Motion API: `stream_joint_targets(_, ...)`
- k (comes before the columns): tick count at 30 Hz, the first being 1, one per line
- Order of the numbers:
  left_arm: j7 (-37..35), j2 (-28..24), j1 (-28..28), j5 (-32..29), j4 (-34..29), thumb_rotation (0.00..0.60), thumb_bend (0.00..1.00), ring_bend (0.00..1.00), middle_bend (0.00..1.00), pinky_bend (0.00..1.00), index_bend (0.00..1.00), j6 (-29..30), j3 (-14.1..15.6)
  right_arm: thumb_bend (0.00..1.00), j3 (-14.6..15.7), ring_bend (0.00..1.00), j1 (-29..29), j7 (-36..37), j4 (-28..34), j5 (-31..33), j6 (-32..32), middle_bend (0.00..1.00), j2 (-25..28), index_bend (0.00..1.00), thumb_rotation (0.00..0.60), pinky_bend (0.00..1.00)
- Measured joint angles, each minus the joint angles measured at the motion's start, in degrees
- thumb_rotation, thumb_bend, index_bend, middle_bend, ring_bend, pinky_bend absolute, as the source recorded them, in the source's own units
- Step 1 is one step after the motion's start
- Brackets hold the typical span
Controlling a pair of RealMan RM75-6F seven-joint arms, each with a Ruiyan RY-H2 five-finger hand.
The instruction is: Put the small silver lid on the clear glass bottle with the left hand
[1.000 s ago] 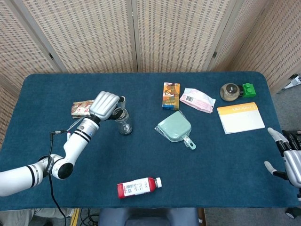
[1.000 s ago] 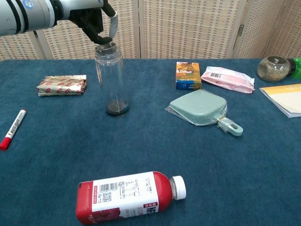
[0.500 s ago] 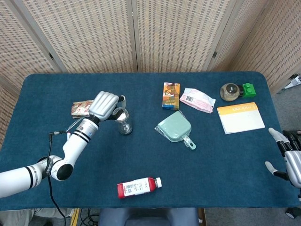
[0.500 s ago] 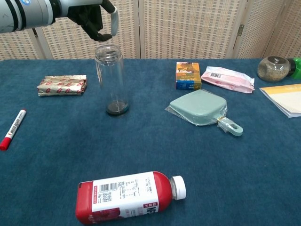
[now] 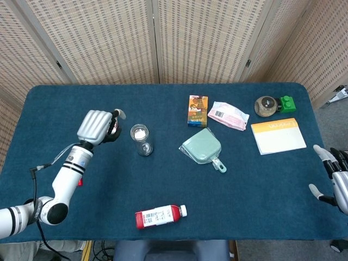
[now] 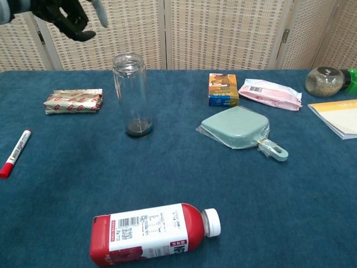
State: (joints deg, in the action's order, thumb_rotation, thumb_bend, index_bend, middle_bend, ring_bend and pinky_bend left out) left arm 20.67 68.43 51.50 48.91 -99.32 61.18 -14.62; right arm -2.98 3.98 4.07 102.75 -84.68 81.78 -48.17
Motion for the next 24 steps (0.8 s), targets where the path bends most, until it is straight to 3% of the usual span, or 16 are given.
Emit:
stream_joint_targets(3,0.4,-1.1,-3.2,-0.1,-2.2,0.6,0.43,0.61,0.63,0.96,0.36,4.1,1.1,0.24,0.0,0.03,0.3,0.8,-0.1,0.0,-0.7,0.14,0.2,0.0,0.6,0.07)
stream_joint_targets(8,0.4,-2.7,-9.4,3.5,-5.0,0.6,0.43,0.49,0.52,0.75,0.35,10.3,4.7,0.24,-0.1,0.03,1.1,0.7,-0.2,0.3,-1.9,0.14,0.2,0.0,0.6,0.07)
stream_joint_targets(12,-0.8,-3.5,-13.8,7.0,-6.4,0.6,0.43,0.44,0.48,0.66,0.35,13.2,7.4,0.24,-0.3,0.03,1.7,0.5,-0.4,0.2,-2.6,0.14,-0.5,0.01,0.6,0.07)
stream_joint_targets(18,-3.0,-3.5,-20.8,13.4,-6.4,0.6,0.43,0.41,0.43,0.57,0.35,18.4,11.8,0.24,0.0,0.03,2.5,-0.1,-1.4,0.0,-4.0,0.14,-2.1,0.0,0.6,0.07)
stream_joint_targets(24,-5.0,-2.8,-26.7,18.4,-5.8,0.6,0.43,0.38,0.41,0.51,0.35,23.8,14.3,0.24,0.2,0.03,3.0,-0.6,-2.0,0.0,-4.6,0.14,-3.3,0.0,0.6,0.07)
